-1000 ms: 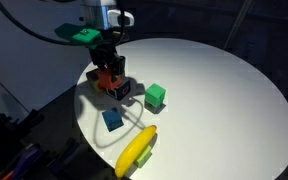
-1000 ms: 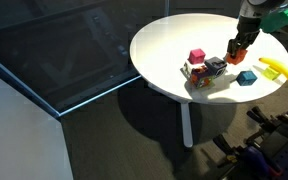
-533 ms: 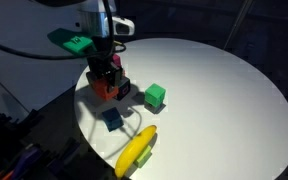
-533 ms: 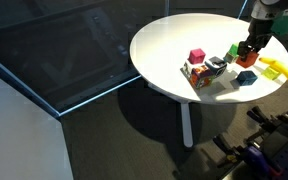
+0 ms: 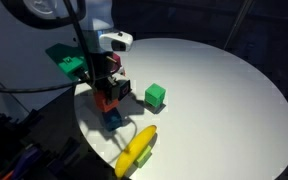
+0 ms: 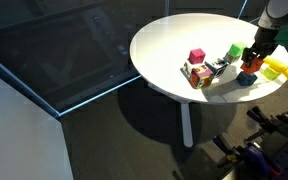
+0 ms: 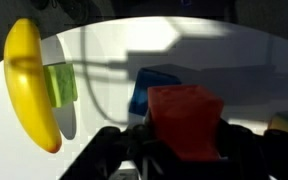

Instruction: Pick up the orange block from the stack and put it on top of the blue block

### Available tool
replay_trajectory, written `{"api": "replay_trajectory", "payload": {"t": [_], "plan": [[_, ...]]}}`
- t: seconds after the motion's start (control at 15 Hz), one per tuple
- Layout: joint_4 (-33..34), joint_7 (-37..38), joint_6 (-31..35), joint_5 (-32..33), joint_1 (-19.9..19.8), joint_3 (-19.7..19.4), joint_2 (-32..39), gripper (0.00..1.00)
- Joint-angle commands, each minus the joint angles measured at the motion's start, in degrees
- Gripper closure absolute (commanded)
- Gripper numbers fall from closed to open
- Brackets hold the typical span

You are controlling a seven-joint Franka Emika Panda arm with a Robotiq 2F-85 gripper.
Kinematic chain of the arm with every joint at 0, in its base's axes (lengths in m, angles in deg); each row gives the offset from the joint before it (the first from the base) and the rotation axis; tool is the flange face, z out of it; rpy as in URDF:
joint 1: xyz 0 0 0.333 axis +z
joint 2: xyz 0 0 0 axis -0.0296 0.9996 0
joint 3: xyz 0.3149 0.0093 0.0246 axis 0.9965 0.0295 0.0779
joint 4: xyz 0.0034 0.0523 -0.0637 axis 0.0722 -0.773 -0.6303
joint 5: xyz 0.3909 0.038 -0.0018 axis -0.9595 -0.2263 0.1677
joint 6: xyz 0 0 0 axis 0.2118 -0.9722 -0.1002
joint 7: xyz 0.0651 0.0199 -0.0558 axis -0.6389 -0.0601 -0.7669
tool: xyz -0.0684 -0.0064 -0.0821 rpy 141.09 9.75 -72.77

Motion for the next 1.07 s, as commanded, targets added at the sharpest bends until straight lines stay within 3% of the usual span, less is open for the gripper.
{"api": "replay_trajectory", "payload": {"t": [0.0,1.0], "plan": [[-2.15,0.24,4.83,-0.74,-0.89,0.13,0.04,0.75],[-2.27,2.69,5.88,-4.87,-2.49,-0.91,0.74,0.75]]}}
